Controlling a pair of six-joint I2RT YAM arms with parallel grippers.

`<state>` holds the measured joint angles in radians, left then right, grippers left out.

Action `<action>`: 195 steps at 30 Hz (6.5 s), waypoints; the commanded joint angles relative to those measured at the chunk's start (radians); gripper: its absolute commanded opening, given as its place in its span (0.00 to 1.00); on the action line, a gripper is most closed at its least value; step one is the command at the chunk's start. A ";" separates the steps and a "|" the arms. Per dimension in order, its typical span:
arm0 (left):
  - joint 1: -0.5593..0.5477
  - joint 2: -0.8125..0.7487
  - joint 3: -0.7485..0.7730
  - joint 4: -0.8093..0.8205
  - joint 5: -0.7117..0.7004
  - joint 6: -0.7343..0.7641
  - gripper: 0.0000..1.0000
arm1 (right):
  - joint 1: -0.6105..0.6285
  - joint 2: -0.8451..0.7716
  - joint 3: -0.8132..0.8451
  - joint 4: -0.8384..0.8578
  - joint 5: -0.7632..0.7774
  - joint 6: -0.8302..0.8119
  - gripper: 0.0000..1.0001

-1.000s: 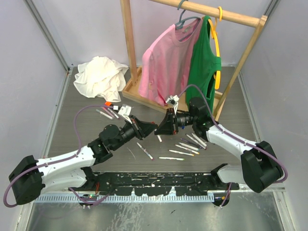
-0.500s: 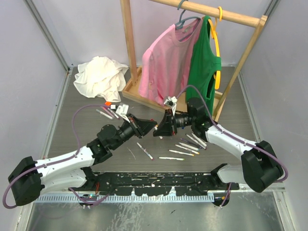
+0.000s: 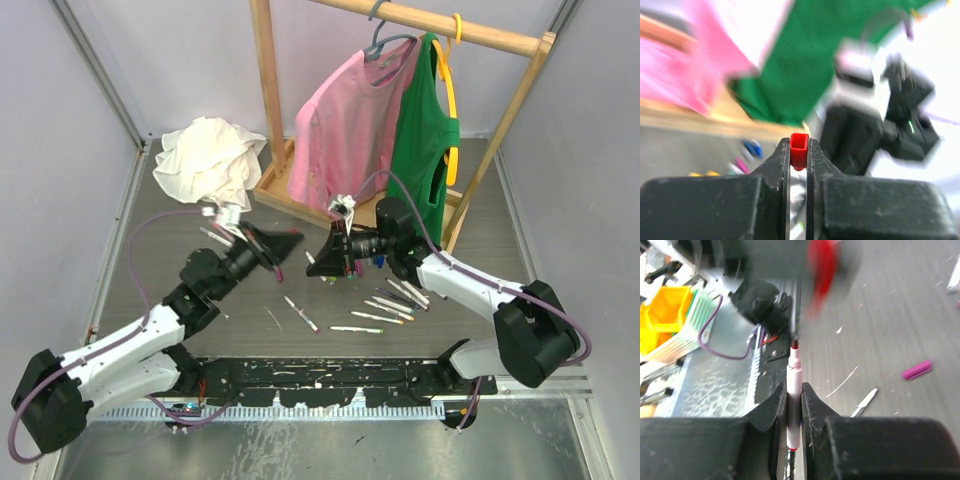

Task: Open the pen caps
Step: Open the pen cap from the pen, then place the pen at the center of the board, then place the pen cap at the center of the board, then pick up the pen from the center of the board.

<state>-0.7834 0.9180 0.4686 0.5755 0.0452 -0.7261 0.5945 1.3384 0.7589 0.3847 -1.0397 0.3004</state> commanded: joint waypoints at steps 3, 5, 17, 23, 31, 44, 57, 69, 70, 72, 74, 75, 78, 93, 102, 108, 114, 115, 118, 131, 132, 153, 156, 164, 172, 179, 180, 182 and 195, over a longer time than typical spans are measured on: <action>0.277 -0.128 0.088 -0.004 -0.181 0.031 0.00 | 0.049 0.032 -0.003 -0.112 -0.091 -0.050 0.01; 0.320 -0.156 0.089 -0.045 -0.172 0.028 0.00 | 0.065 0.042 0.004 -0.134 -0.081 -0.066 0.01; 0.365 -0.355 -0.107 -0.504 -0.177 -0.147 0.00 | 0.337 0.144 0.100 -0.349 0.421 -0.116 0.01; 0.364 -0.297 -0.136 -0.736 -0.175 -0.232 0.00 | 0.502 0.265 0.185 -0.439 0.795 0.014 0.01; 0.365 -0.170 -0.142 -0.775 -0.185 -0.317 0.00 | 0.547 0.352 0.235 -0.484 0.984 0.061 0.06; 0.364 -0.161 -0.178 -0.733 -0.169 -0.341 0.00 | 0.552 0.452 0.300 -0.560 1.089 0.064 0.13; 0.364 -0.167 -0.186 -0.729 -0.163 -0.346 0.00 | 0.568 0.504 0.330 -0.610 1.116 0.040 0.26; 0.364 -0.114 -0.187 -0.663 -0.124 -0.351 0.00 | 0.568 0.484 0.353 -0.620 1.062 0.015 0.33; 0.365 -0.108 -0.187 -0.653 -0.117 -0.351 0.00 | 0.568 0.477 0.358 -0.621 1.051 0.009 0.33; 0.363 -0.079 -0.182 -0.635 -0.107 -0.350 0.00 | 0.569 0.460 0.367 -0.624 1.034 -0.009 0.34; 0.364 -0.053 -0.178 -0.615 -0.098 -0.348 0.00 | 0.569 0.441 0.374 -0.623 1.023 -0.026 0.35; 0.364 -0.040 -0.175 -0.605 -0.095 -0.348 0.00 | 0.569 0.431 0.378 -0.621 1.021 -0.033 0.36; 0.363 0.002 -0.166 -0.578 -0.081 -0.342 0.00 | 0.568 0.402 0.380 -0.613 1.014 -0.052 0.38; 0.362 0.317 0.005 -0.643 -0.019 -0.331 0.01 | 0.454 0.217 0.385 -0.660 0.825 -0.302 0.41; 0.332 0.438 0.075 -0.693 -0.034 -0.330 0.16 | 0.255 0.134 0.385 -0.797 0.467 -0.526 0.39; 0.323 0.473 0.098 -0.714 -0.034 -0.319 0.28 | 0.237 0.127 0.381 -0.799 0.454 -0.539 0.39; 0.320 0.420 0.091 -0.744 -0.058 -0.318 0.36 | 0.231 0.131 0.384 -0.807 0.451 -0.552 0.39; 0.320 0.403 0.090 -0.754 -0.065 -0.316 0.36 | 0.231 0.131 0.385 -0.810 0.448 -0.558 0.39; 0.320 0.328 0.091 -0.776 -0.081 -0.297 0.39 | 0.227 0.128 0.390 -0.822 0.440 -0.573 0.39; 0.353 0.094 0.092 -0.669 -0.286 -0.022 0.93 | 0.213 0.119 0.393 -0.854 0.400 -0.631 0.39; 0.362 0.098 0.098 -0.668 -0.312 -0.020 0.93 | 0.211 0.119 0.392 -0.854 0.401 -0.632 0.39; 0.649 0.765 0.589 -1.043 -0.301 -0.110 0.42 | 0.204 0.134 0.395 -0.870 0.405 -0.656 0.39; 0.654 0.803 0.623 -1.048 -0.311 -0.103 0.43 | 0.203 0.138 0.396 -0.871 0.403 -0.658 0.39; 0.657 0.855 0.656 -1.066 -0.317 -0.096 0.45 | 0.203 0.146 0.399 -0.877 0.399 -0.659 0.39; 0.657 0.858 0.647 -1.090 -0.327 -0.099 0.38 | 0.204 0.148 0.400 -0.878 0.397 -0.659 0.39; 0.658 0.838 0.619 -1.079 -0.337 -0.095 0.34 | 0.203 0.148 0.400 -0.880 0.394 -0.659 0.39; 0.659 0.842 0.622 -1.081 -0.338 -0.094 0.34 | 0.204 0.148 0.400 -0.879 0.394 -0.659 0.39; 0.661 0.851 0.625 -1.086 -0.336 -0.090 0.35 | 0.204 0.148 0.400 -0.879 0.393 -0.659 0.39; 0.681 0.847 0.567 -1.065 -0.322 -0.099 0.21 | 0.204 0.145 0.401 -0.880 0.389 -0.660 0.39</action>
<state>-0.1162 1.7660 1.0786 -0.4862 -0.2722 -0.8242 0.8028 1.4967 1.1275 -0.5056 -0.6258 -0.3458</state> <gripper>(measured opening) 0.252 0.390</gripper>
